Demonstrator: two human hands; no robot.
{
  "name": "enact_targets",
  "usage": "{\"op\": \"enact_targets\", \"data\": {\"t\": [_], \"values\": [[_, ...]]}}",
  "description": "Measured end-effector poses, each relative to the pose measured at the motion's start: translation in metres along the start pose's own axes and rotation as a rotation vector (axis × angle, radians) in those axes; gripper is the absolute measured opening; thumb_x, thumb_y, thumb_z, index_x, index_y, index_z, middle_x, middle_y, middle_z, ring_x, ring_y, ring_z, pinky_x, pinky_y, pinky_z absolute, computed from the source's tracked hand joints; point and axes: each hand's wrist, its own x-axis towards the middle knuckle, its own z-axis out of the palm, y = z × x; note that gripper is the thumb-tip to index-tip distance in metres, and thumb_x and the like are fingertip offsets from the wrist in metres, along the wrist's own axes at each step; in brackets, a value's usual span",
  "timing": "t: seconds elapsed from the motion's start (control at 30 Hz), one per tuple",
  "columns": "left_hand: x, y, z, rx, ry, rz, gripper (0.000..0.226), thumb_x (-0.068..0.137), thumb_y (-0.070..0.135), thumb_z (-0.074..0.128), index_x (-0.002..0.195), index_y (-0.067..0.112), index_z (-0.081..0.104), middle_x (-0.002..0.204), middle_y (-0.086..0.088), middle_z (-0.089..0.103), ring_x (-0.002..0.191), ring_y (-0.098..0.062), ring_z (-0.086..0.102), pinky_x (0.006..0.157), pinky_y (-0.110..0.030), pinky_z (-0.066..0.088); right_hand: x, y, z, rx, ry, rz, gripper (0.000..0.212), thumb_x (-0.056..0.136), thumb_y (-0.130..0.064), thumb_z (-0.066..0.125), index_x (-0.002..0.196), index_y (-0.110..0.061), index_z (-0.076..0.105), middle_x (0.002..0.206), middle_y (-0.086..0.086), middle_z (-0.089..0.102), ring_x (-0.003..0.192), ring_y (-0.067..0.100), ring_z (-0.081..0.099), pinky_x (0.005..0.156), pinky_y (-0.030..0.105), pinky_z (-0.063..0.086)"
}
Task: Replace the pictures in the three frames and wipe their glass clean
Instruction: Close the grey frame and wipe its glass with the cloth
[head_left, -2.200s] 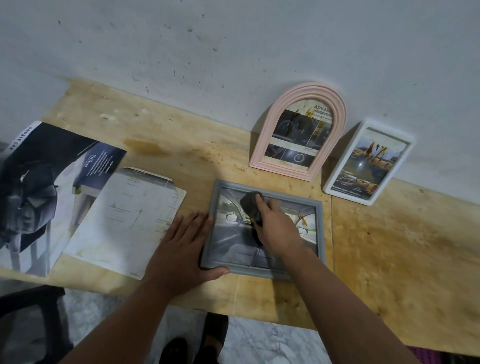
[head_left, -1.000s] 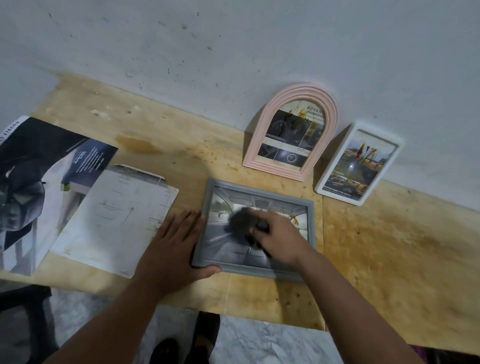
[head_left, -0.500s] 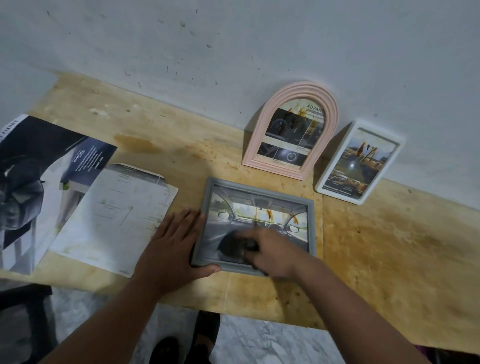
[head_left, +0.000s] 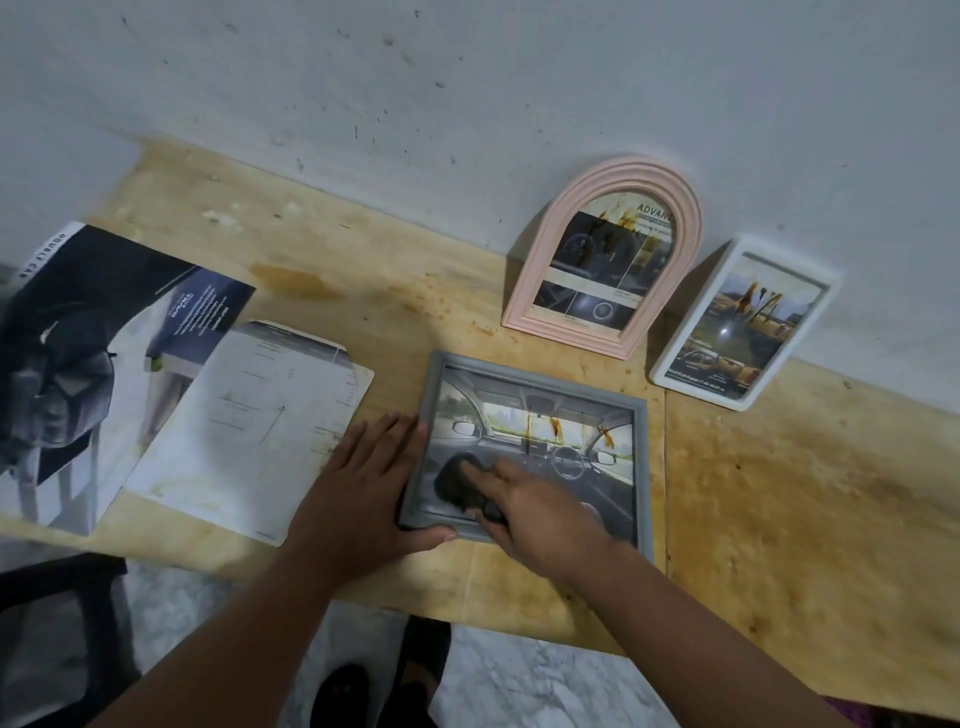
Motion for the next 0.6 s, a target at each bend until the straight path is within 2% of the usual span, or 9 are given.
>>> {"op": "enact_targets", "data": {"t": [0.07,0.13,0.23,0.3,0.37,0.47,0.6], "values": [[0.000,0.000,0.000,-0.002,0.016,0.003,0.119,0.078,0.094,0.045,0.160,0.010,0.032,0.166,-0.010,0.033,0.157,-0.025,0.024,0.126,-0.052,0.023,-0.008,0.000,-0.006,0.021,-0.087,-0.043,0.057,0.105,-0.041,0.046,0.159,-0.032,0.029,0.139,-0.001,0.047,0.115,0.025,0.057,0.081,0.026,0.041],[0.000,0.000,-0.001,-0.009,0.023,0.006,0.118,0.078,0.094,0.046,0.160,0.010,0.034,0.166,-0.011,0.034,0.156,-0.026,0.026,0.125,-0.053,0.024,-0.009,0.006,-0.015,0.173,-0.123,-0.059,0.054,0.103,-0.038,0.053,0.155,-0.034,0.039,0.137,-0.004,0.051,0.116,0.021,0.057,0.083,0.022,0.037],[0.000,0.000,-0.002,-0.008,0.006,0.004,0.119,0.078,0.095,0.045,0.160,0.010,0.032,0.167,-0.011,0.031,0.157,-0.026,0.024,0.125,-0.053,0.024,0.002,0.023,-0.025,0.318,0.071,0.050,0.052,0.101,-0.039,0.058,0.151,-0.036,0.045,0.128,-0.004,0.057,0.116,0.020,0.058,0.092,0.033,0.049],[-0.001,0.001,-0.002,-0.008,0.005,-0.002,0.120,0.078,0.095,0.044,0.161,0.010,0.031,0.168,-0.010,0.030,0.158,-0.025,0.022,0.126,-0.053,0.022,0.014,0.023,-0.025,0.199,0.163,0.097,0.052,0.102,-0.038,0.056,0.152,-0.036,0.042,0.119,-0.002,0.056,0.108,0.024,0.060,0.085,0.035,0.050],[-0.001,0.000,-0.002,-0.004,0.000,-0.005,0.120,0.078,0.096,0.043,0.161,0.011,0.030,0.168,-0.010,0.030,0.158,-0.024,0.021,0.126,-0.052,0.022,0.020,0.007,-0.020,0.106,0.111,0.054,0.053,0.102,-0.038,0.054,0.153,-0.038,0.039,0.121,-0.001,0.053,0.105,0.027,0.061,0.078,0.033,0.047],[-0.001,0.000,-0.002,-0.004,0.008,0.003,0.118,0.079,0.095,0.042,0.161,0.011,0.032,0.167,-0.010,0.032,0.157,-0.025,0.024,0.126,-0.053,0.024,0.014,-0.015,-0.010,-0.029,0.012,-0.024,0.057,0.101,-0.038,0.053,0.155,-0.036,0.034,0.135,0.001,0.049,0.110,0.031,0.060,0.080,0.038,0.048],[-0.002,-0.001,0.000,-0.006,0.028,0.020,0.118,0.079,0.094,0.044,0.160,0.009,0.034,0.166,-0.012,0.034,0.156,-0.027,0.026,0.126,-0.053,0.024,-0.005,-0.007,-0.012,-0.106,-0.032,-0.058,0.055,0.102,-0.035,0.052,0.155,-0.036,0.036,0.133,0.002,0.048,0.109,0.029,0.059,0.078,0.037,0.047]]}}
